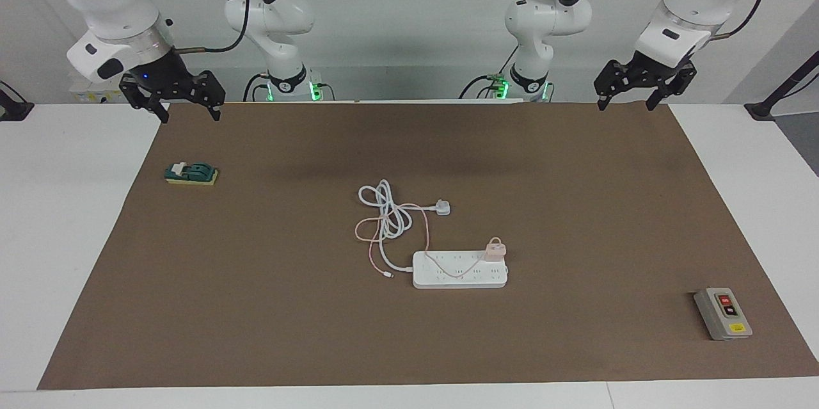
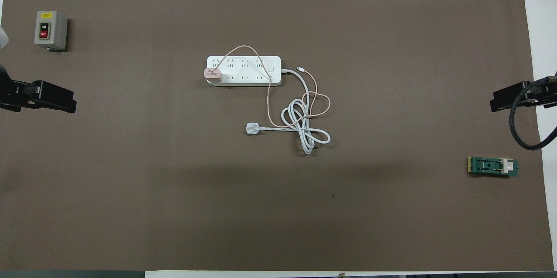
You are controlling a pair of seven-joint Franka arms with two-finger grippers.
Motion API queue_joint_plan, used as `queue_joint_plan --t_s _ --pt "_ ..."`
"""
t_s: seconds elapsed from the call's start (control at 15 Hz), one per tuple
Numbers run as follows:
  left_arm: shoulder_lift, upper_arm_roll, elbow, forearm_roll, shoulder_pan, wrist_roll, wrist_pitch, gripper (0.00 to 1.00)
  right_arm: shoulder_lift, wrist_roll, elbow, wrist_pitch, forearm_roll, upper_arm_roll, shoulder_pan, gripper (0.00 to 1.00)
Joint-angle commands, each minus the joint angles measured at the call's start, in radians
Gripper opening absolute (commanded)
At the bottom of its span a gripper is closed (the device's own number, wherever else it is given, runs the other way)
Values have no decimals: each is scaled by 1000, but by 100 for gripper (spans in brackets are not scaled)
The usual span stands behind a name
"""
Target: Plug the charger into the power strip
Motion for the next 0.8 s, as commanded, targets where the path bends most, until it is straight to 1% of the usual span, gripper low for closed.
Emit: queue_joint_plan --t_s 0.0,0.73 --pt "12 -1 2 13 6 -3 19 100 -16 7 -17 14 16 10 -11 100" --pt "4 -1 -30 10 7 -3 59 100 -16 4 -17 10 16 10 -11 100"
